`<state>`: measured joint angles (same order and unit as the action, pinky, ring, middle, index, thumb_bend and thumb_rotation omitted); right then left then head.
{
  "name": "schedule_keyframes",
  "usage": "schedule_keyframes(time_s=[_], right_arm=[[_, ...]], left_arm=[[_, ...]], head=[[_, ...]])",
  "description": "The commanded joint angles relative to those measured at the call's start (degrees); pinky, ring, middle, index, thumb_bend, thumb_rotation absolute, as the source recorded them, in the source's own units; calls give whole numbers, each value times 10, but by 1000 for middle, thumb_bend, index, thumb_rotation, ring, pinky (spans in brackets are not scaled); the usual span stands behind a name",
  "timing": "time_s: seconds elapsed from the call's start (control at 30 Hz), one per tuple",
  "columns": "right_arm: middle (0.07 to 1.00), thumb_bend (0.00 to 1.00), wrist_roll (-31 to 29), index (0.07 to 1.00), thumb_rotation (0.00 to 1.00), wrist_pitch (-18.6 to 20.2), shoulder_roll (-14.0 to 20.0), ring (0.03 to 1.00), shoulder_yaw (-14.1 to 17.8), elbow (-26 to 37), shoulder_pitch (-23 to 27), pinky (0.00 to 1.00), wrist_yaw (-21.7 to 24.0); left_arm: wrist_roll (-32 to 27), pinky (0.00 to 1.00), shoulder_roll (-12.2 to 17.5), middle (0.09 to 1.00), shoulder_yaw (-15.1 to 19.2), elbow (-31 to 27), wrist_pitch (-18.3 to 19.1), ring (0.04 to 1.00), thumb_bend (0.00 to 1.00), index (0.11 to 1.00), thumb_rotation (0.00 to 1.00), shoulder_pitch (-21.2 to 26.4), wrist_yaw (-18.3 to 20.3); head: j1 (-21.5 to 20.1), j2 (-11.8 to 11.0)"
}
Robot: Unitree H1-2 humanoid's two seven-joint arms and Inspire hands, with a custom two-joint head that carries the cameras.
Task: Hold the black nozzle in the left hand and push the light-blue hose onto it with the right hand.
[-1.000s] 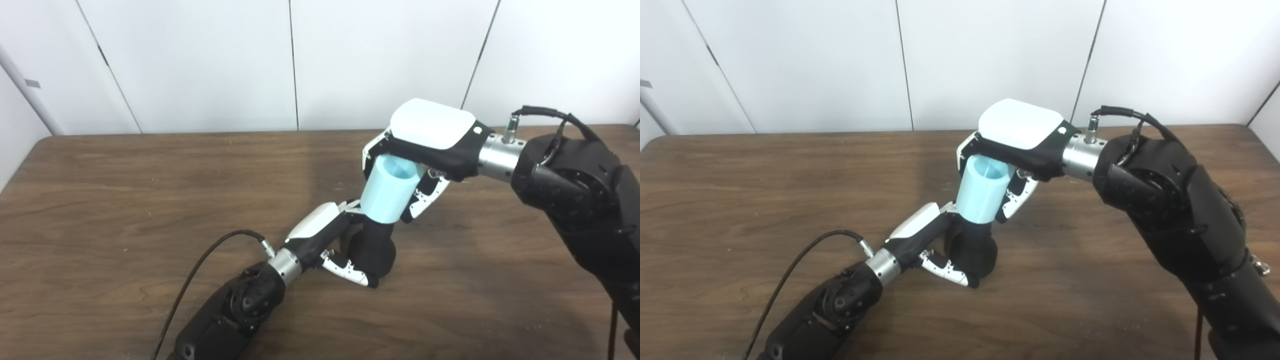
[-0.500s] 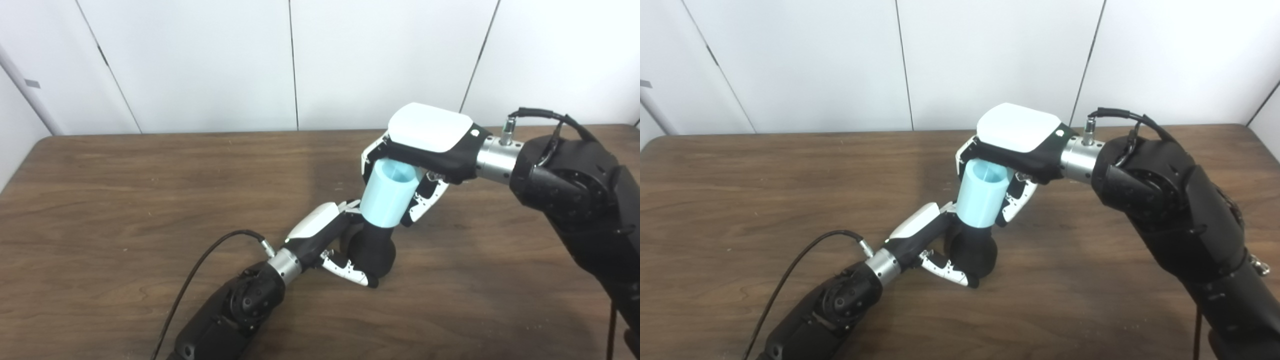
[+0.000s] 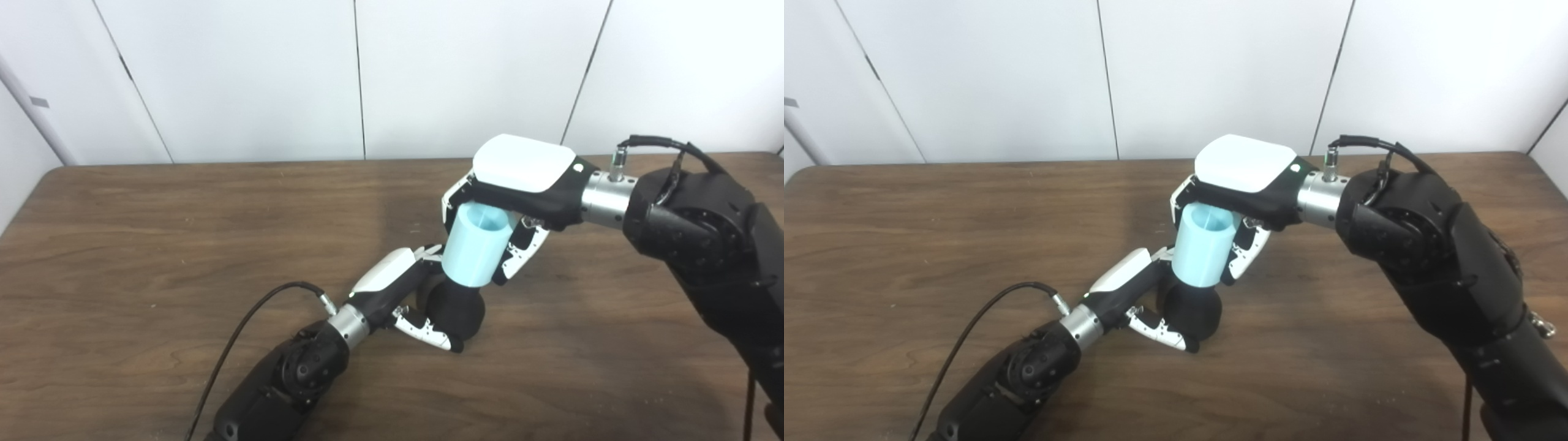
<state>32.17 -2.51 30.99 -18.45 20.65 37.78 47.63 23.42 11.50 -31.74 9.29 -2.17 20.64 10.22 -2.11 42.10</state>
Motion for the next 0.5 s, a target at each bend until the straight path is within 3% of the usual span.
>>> schedule_keyframes(time_s=[0.0, 0.23, 0.47], right_arm=[[452, 512, 8, 536, 0, -12, 12, 380, 1, 11, 18, 286, -5], [465, 515, 46, 532, 0, -43, 11, 395, -16, 9, 14, 311, -20], [469, 517, 64, 526, 0, -63, 11, 409, -13, 9, 20, 336, -32]], left_arm=[[21, 1000, 41, 814, -31, 49, 98, 985, 522, 480, 65, -63, 96], [22, 1000, 40, 814, -31, 51, 97, 984, 522, 480, 65, -63, 94], [21, 1000, 39, 814, -30, 56, 97, 986, 522, 480, 65, -62, 94]], head=[[-1, 1], [1, 1], [-1, 0]])
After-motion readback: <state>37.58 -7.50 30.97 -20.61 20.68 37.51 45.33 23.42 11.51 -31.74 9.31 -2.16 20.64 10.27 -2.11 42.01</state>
